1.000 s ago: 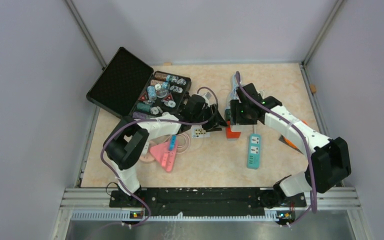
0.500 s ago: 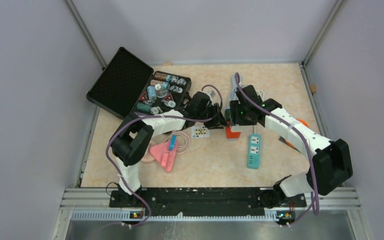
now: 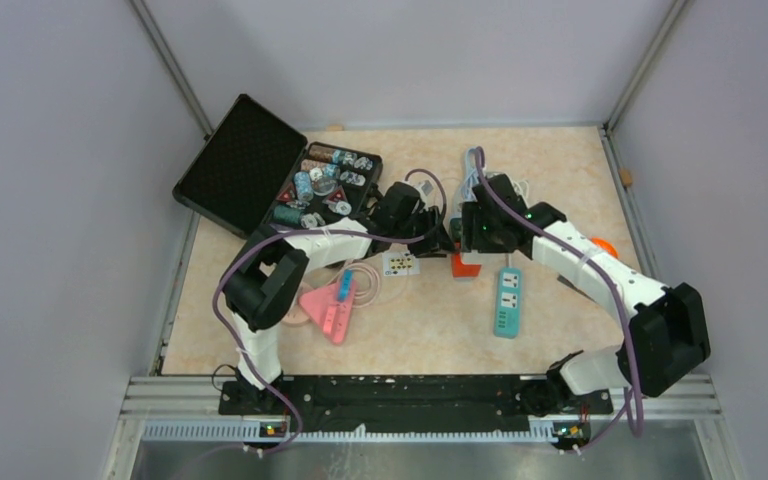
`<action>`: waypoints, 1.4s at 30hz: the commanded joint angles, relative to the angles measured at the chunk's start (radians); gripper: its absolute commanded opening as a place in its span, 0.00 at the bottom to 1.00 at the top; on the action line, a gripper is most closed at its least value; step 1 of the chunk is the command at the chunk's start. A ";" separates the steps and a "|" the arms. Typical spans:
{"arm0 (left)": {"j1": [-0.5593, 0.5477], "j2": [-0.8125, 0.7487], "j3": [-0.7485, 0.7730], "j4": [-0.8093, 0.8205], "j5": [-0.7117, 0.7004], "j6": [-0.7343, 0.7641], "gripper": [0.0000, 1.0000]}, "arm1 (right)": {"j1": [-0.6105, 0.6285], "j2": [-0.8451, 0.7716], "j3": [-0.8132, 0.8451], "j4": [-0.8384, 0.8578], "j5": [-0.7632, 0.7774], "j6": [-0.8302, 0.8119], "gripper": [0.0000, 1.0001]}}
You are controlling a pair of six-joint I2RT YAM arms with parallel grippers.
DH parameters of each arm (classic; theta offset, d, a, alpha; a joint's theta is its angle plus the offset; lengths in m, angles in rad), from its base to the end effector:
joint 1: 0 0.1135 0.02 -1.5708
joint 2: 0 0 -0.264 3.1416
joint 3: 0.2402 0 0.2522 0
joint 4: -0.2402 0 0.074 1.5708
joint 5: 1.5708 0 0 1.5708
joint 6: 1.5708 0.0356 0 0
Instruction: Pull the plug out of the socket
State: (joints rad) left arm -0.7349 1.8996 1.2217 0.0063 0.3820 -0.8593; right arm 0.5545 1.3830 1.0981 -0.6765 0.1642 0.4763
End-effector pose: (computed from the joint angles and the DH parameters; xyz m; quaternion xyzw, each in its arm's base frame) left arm 0.3008 -0.2898 0.1899 0.0274 0.8877 -0.4247 0.1759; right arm 0.2455 0.1452 0.2721 -0.0126 0.9510 0.0793 0.2987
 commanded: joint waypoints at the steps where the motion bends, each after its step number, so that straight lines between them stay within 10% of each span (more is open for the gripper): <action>1: -0.010 0.074 -0.022 -0.109 -0.031 0.055 0.39 | 0.024 -0.059 -0.007 0.115 -0.110 0.117 0.00; 15: -0.010 0.100 -0.030 -0.168 -0.115 0.041 0.37 | 0.074 -0.047 0.018 0.086 0.099 -0.071 0.00; 23: 0.003 0.117 -0.027 -0.164 -0.064 0.020 0.37 | -0.022 -0.078 0.008 0.162 -0.179 0.003 0.00; 30: 0.011 0.126 -0.023 -0.164 -0.031 0.010 0.37 | 0.079 -0.032 0.055 0.063 0.098 -0.068 0.00; 38: 0.012 0.125 -0.054 -0.133 -0.010 -0.020 0.36 | 0.001 -0.084 0.028 0.129 -0.097 -0.034 0.00; 42: 0.014 0.126 -0.052 -0.135 -0.001 -0.015 0.36 | 0.110 -0.018 0.081 0.034 0.095 -0.032 0.00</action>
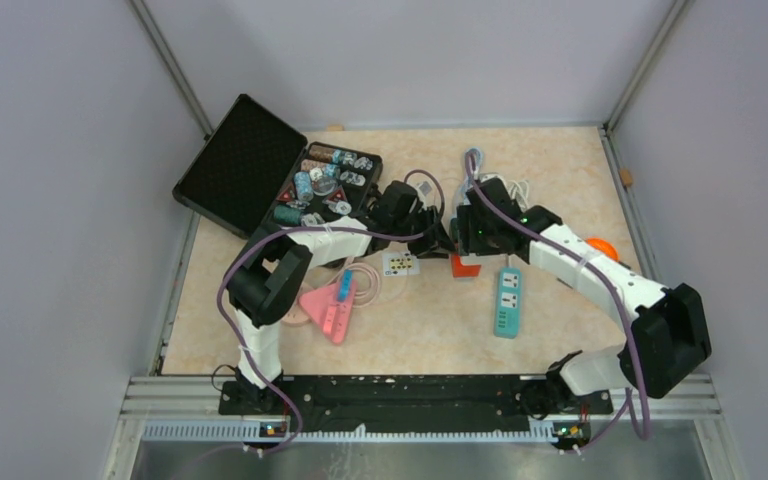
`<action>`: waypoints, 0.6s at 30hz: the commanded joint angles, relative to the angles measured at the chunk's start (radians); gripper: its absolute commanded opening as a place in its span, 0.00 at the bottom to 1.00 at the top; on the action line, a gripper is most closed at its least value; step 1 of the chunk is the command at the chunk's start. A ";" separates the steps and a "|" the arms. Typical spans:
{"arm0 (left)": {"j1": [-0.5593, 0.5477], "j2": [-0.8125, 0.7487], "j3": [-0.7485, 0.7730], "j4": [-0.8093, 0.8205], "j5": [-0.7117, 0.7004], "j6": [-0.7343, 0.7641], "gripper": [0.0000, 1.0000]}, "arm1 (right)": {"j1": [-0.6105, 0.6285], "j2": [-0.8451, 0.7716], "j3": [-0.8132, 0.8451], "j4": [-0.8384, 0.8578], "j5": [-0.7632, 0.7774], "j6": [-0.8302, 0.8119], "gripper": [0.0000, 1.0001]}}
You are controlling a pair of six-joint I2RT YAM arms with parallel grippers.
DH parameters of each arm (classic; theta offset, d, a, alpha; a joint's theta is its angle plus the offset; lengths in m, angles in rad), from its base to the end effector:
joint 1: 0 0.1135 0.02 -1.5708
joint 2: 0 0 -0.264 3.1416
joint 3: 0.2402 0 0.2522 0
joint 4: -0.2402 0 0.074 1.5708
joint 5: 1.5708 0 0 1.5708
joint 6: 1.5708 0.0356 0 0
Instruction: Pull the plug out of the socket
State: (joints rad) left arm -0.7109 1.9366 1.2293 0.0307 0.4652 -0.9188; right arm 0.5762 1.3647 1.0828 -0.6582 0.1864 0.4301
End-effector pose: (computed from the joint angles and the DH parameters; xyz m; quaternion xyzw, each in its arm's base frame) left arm 0.3095 -0.2875 0.1802 0.0081 0.8830 -0.4487 0.1374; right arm 0.2403 0.1482 0.2734 -0.0403 0.9461 0.0714 0.3132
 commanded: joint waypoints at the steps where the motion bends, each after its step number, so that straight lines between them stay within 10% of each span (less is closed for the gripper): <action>1: -0.010 0.091 -0.057 -0.160 -0.080 0.045 0.36 | 0.098 0.002 0.100 0.007 0.087 0.019 0.00; 12: -0.010 0.088 -0.059 -0.156 -0.083 0.045 0.36 | -0.023 -0.077 0.071 0.053 -0.093 0.028 0.00; 18: -0.011 0.083 -0.074 -0.141 -0.079 0.035 0.37 | 0.074 -0.035 0.041 0.001 0.091 -0.024 0.00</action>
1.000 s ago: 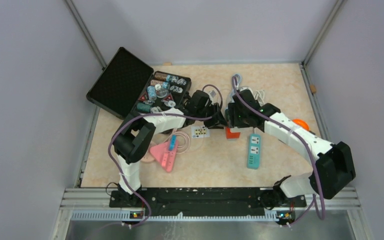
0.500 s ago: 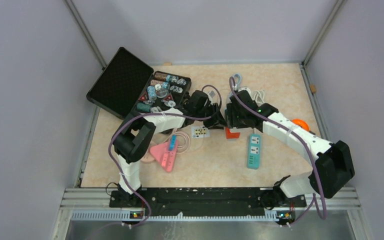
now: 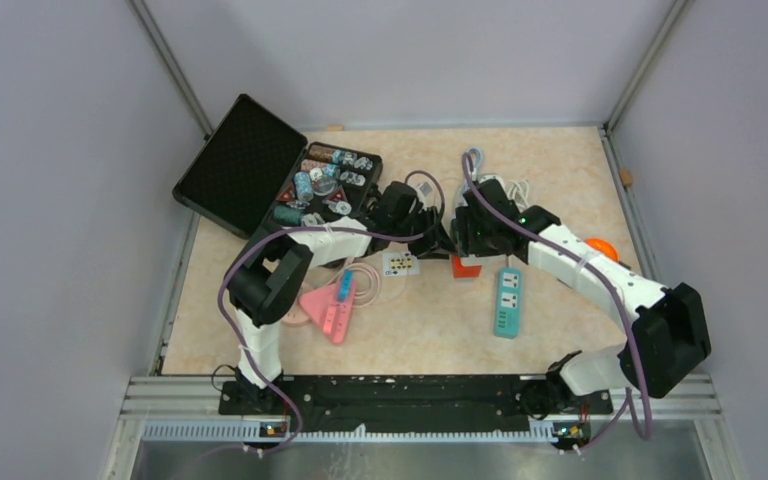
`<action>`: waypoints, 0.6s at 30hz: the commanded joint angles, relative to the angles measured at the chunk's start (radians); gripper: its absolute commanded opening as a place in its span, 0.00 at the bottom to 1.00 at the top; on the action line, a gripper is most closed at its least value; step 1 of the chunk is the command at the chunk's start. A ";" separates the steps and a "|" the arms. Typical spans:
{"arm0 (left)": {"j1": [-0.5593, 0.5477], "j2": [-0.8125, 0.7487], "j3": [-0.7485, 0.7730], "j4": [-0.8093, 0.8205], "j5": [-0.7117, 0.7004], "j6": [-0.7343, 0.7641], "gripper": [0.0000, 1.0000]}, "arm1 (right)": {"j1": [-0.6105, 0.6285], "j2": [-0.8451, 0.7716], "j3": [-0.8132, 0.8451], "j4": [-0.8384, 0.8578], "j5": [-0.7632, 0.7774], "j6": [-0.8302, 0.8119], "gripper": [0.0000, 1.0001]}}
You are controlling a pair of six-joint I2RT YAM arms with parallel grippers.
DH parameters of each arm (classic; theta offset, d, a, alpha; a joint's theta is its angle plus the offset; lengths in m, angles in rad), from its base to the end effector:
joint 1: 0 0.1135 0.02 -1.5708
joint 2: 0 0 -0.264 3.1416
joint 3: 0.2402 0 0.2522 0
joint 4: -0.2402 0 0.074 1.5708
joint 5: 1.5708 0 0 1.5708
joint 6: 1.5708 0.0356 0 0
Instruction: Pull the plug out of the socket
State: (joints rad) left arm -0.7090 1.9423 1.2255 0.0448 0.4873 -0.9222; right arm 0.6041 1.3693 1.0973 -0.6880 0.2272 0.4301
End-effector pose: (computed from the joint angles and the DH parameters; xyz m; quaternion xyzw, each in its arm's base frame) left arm 0.3098 -0.2877 0.1781 0.0112 0.8803 -0.4559 0.1308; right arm 0.2363 0.1533 0.2751 -0.0484 0.9470 0.0537 0.3131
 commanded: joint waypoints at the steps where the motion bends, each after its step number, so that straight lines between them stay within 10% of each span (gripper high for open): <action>1: -0.012 0.076 -0.076 -0.148 -0.100 0.034 0.37 | 0.046 -0.052 0.017 0.039 0.054 -0.031 0.00; 9: -0.010 0.077 -0.083 -0.148 -0.097 0.032 0.36 | -0.098 -0.124 0.026 0.111 -0.222 0.014 0.00; 18: -0.009 0.080 -0.084 -0.152 -0.096 0.037 0.36 | 0.029 -0.055 0.013 0.100 -0.065 -0.015 0.00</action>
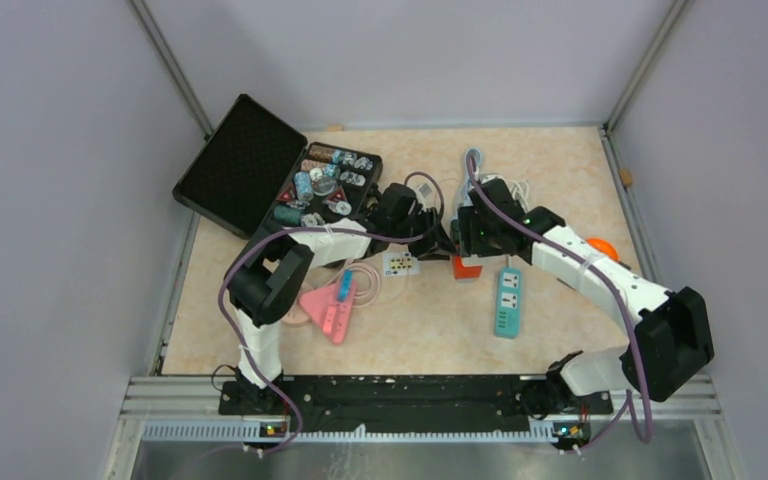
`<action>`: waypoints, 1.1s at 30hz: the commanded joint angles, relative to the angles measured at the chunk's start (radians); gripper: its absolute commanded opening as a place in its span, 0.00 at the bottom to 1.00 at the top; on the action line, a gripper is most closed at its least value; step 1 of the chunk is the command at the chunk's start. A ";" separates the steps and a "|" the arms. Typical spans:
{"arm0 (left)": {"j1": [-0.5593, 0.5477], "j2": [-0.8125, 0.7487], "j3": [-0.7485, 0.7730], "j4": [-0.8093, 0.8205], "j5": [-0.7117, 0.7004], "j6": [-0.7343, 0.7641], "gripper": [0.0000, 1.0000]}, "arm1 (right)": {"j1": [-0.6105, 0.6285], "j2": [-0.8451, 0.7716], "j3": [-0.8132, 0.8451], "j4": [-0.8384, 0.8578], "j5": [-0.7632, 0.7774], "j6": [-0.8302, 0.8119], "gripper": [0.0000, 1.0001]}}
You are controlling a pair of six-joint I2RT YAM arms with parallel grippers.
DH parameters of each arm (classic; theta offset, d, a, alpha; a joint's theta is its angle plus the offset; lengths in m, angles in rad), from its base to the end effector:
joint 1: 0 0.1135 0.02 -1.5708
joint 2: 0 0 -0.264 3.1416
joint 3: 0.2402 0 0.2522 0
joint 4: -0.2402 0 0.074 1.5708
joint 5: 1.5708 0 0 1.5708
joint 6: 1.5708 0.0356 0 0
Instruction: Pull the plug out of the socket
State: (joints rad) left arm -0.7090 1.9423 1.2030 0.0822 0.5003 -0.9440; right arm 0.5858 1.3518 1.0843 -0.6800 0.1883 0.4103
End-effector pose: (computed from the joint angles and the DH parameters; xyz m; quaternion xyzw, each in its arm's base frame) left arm 0.3081 -0.2868 0.1745 0.0065 0.8763 -0.4649 0.1261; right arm 0.2356 0.1483 0.2758 -0.0543 0.9465 0.0672 0.3109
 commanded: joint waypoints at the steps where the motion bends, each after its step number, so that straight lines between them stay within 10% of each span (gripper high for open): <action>1: -0.008 0.080 -0.061 -0.190 -0.109 0.060 0.36 | 0.046 -0.047 0.029 0.092 -0.027 0.005 0.00; 8: -0.007 0.082 -0.046 -0.214 -0.121 0.079 0.35 | -0.032 -0.070 0.139 0.045 -0.127 0.074 0.00; 20: -0.008 0.080 -0.010 -0.294 -0.175 0.130 0.35 | 0.057 0.025 0.162 -0.055 0.157 -0.057 0.00; 27: -0.008 0.088 -0.002 -0.319 -0.192 0.136 0.35 | -0.087 -0.052 0.086 0.060 -0.173 0.006 0.00; 33: -0.007 0.114 0.032 -0.387 -0.221 0.153 0.34 | 0.033 0.022 0.108 0.012 -0.009 -0.040 0.00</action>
State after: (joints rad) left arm -0.7208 1.9484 1.2713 -0.0357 0.4595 -0.8852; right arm 0.5430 1.3869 1.1366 -0.7448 0.1280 0.4000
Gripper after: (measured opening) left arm 0.353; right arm 0.581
